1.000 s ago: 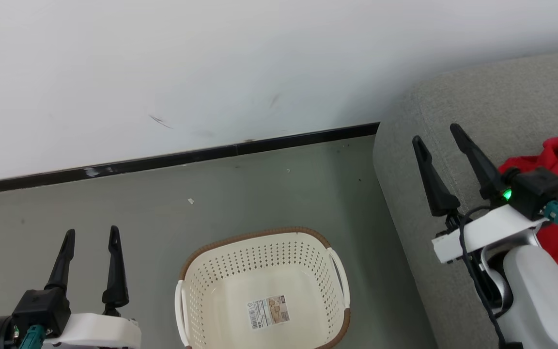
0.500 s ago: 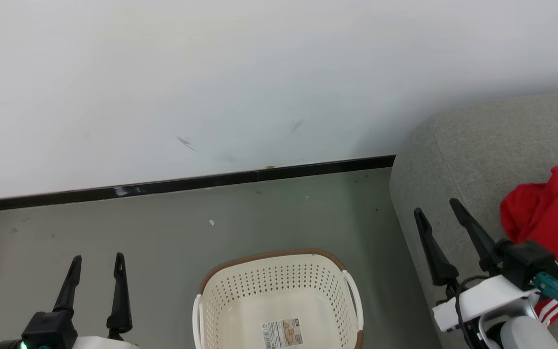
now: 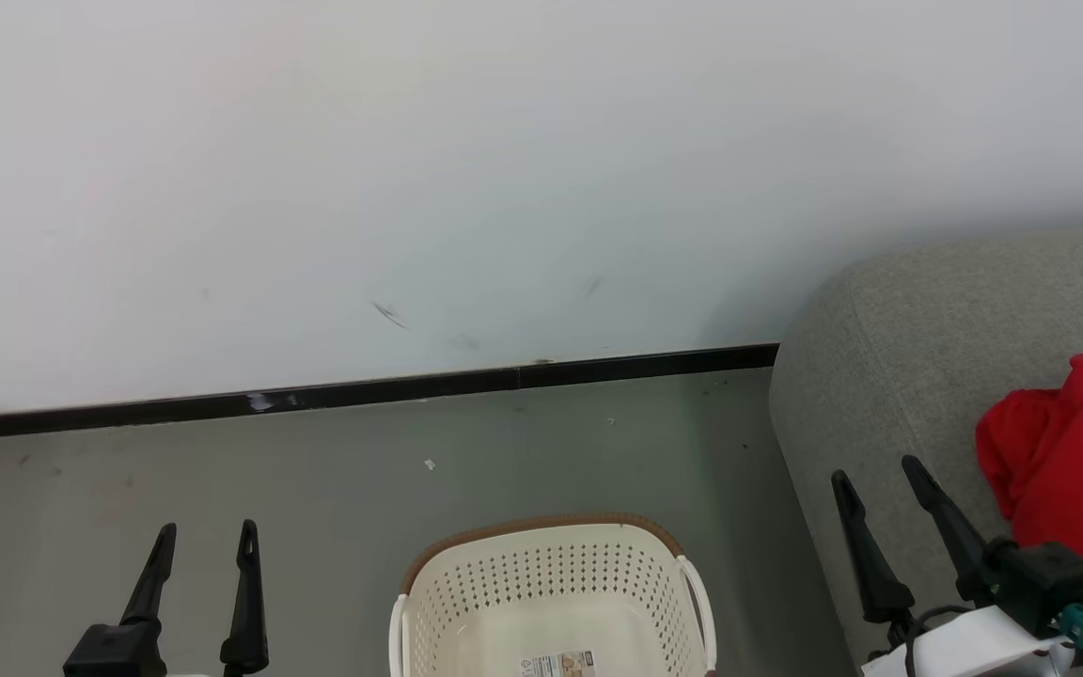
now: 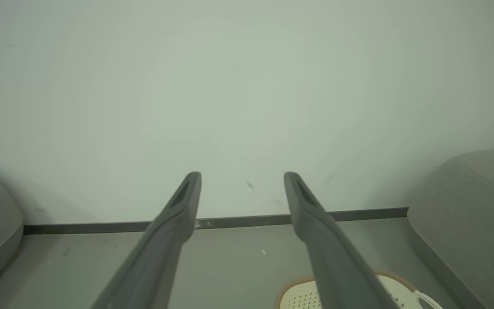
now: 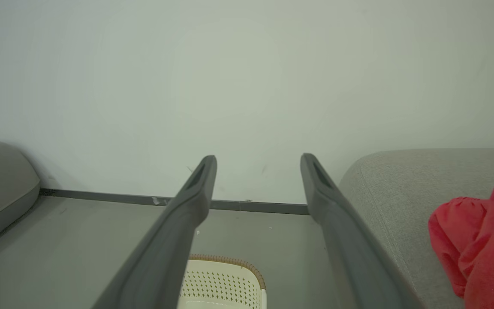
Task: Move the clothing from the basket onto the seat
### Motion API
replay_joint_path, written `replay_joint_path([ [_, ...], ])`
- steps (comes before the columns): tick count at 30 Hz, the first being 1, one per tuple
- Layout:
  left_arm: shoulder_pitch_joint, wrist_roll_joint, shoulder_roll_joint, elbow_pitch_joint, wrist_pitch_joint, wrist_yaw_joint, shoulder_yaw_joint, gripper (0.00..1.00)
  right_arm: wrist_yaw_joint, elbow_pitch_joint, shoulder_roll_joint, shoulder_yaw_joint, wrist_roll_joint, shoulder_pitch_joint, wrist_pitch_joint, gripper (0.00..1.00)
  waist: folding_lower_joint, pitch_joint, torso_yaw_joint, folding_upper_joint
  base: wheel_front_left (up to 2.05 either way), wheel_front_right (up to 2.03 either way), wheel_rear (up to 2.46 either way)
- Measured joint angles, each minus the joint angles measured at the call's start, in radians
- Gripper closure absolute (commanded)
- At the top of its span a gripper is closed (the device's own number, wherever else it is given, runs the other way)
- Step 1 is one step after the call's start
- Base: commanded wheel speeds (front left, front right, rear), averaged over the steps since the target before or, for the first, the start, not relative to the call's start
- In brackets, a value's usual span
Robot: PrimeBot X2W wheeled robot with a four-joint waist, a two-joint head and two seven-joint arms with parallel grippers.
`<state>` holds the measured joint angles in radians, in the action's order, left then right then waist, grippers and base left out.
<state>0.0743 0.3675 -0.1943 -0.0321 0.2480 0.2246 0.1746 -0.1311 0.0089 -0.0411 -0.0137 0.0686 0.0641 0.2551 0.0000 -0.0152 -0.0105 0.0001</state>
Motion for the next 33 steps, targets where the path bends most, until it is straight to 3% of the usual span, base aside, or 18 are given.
replay_joint_path([
  [33,0.000,-0.009,-0.012,0.003,0.000,-0.007,0.000,0.00,0.000,-0.091,0.002,0.017,0.046,0.077,0.000,0.00,0.0000,-0.002,0.016,0.0000,0.00,0.00,0.00],
])
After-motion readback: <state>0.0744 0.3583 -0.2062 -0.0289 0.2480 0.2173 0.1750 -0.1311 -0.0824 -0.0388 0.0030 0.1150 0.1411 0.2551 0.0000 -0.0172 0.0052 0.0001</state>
